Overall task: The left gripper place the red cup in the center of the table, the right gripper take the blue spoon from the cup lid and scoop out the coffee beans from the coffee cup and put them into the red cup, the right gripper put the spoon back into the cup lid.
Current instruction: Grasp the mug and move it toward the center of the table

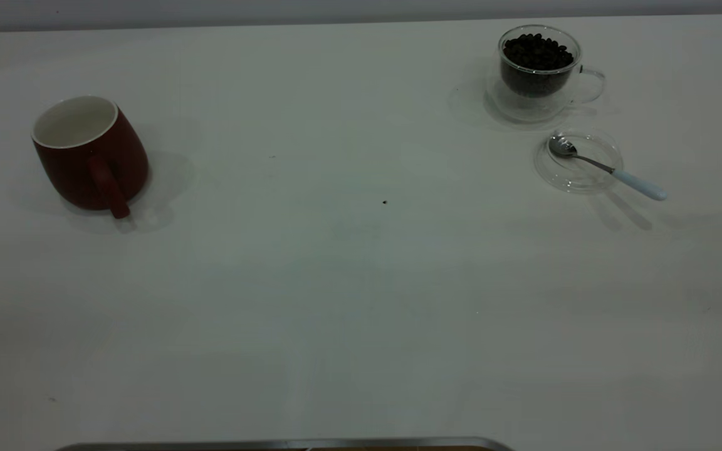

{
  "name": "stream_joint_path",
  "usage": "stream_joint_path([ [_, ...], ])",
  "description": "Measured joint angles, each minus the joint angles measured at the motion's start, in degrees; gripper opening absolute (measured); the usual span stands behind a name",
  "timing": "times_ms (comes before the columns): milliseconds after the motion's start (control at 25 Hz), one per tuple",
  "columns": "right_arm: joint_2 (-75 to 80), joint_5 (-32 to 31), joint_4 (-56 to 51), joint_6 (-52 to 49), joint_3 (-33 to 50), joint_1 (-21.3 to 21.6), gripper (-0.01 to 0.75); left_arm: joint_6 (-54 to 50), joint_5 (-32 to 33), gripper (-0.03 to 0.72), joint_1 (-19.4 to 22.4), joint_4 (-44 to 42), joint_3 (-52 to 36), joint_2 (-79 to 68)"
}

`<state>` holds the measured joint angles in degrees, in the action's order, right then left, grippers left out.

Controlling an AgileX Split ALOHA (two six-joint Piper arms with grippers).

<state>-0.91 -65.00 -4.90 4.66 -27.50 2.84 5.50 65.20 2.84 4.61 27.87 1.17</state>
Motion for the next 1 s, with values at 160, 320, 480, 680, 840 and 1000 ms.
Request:
stream_joint_path([
  [160,0.0,0.0,0.0,0.0,0.0,0.0,0.35,0.0,0.0,0.474,0.0,0.0,0.0,0.0],
  [320,0.0,0.0,0.0,0.0,0.0,0.0,0.35,0.0,0.0,0.474,0.0,0.1,0.0,0.0],
  [480,0.0,0.0,0.0,0.0,0.0,0.0,0.35,-0.2,-0.4,0.474,0.0,1.2,0.3,-0.6],
  [680,0.0,0.0,0.0,0.0,0.0,0.0,0.35,-0.4,-6.4,0.474,0.0,1.5,4.1,-10.2],
  [840,0.0,0.0,0.0,0.0,0.0,0.0,0.35,4.2,-12.1,0.474,0.0,1.7,6.3,-25.0],
  [1000,0.0,0.0,0.0,0.0,0.0,0.0,0.35,10.7,-21.5,0.474,-0.4,4.8,7.4,-39.7],
])
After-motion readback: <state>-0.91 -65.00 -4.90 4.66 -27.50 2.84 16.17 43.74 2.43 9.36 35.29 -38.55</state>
